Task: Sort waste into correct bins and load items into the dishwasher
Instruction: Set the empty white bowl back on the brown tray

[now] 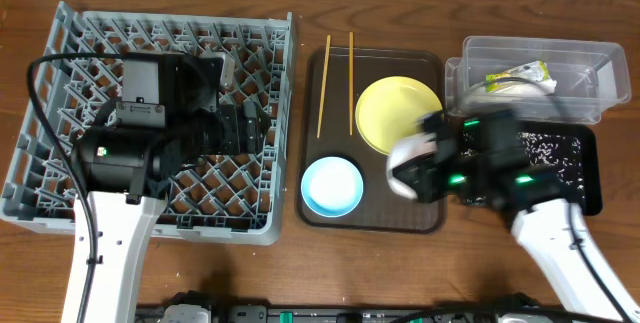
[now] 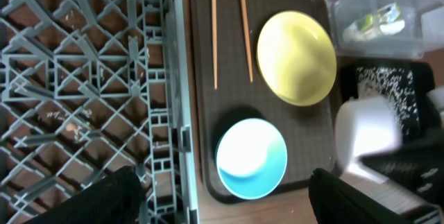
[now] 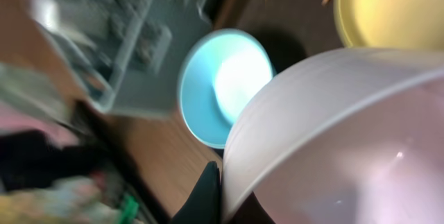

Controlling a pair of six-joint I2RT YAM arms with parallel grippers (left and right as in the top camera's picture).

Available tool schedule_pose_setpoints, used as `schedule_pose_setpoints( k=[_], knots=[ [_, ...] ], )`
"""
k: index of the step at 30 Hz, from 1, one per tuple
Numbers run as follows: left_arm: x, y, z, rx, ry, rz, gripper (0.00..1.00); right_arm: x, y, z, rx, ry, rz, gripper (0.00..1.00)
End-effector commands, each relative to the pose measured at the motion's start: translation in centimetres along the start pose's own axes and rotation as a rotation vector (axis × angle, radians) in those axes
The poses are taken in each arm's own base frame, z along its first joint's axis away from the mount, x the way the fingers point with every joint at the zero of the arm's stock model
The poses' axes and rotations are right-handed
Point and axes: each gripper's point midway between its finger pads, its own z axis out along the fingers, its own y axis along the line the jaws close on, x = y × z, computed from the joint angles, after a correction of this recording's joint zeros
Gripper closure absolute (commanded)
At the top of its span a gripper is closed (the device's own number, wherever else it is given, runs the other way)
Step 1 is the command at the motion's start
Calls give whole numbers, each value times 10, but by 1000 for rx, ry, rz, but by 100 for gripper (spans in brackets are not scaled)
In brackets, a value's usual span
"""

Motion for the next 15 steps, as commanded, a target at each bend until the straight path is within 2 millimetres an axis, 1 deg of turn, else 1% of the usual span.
schedule_pose_setpoints(
  k=[1, 4, 6, 8, 10, 11, 12, 14, 15],
  knots=[
    [-6, -3, -5, 2, -30, -21, 19, 4, -34, 17, 381, 20, -74, 99],
    [-8, -3, -5, 4, -36, -38, 19, 20, -31, 38, 419, 100, -126, 99],
    [-8, -3, -5, 4, -39, -36, 19, 31, -34, 52, 431, 157, -121, 99],
    [-8, -3, -5, 4, -39, -36, 19, 41, -43, 61, 474, 206, -123, 99],
    [-8, -3, -5, 4, -39, -36, 19, 47, -55, 63, 535, 236, -112, 99],
    [-8, -3, -5, 4, -39, -36, 19, 49, -57, 63, 547, 250, -111, 96],
    [-8, -3, -5, 4, -39, -36, 19, 51, -57, 61, 550, 261, -108, 88],
    [-8, -3, -5, 4, -39, -36, 19, 48, -53, 55, 551, 265, -108, 67],
    [-9, -3, -5, 4, -41, -35, 19, 44, -49, 51, 549, 262, -112, 61]
  ],
)
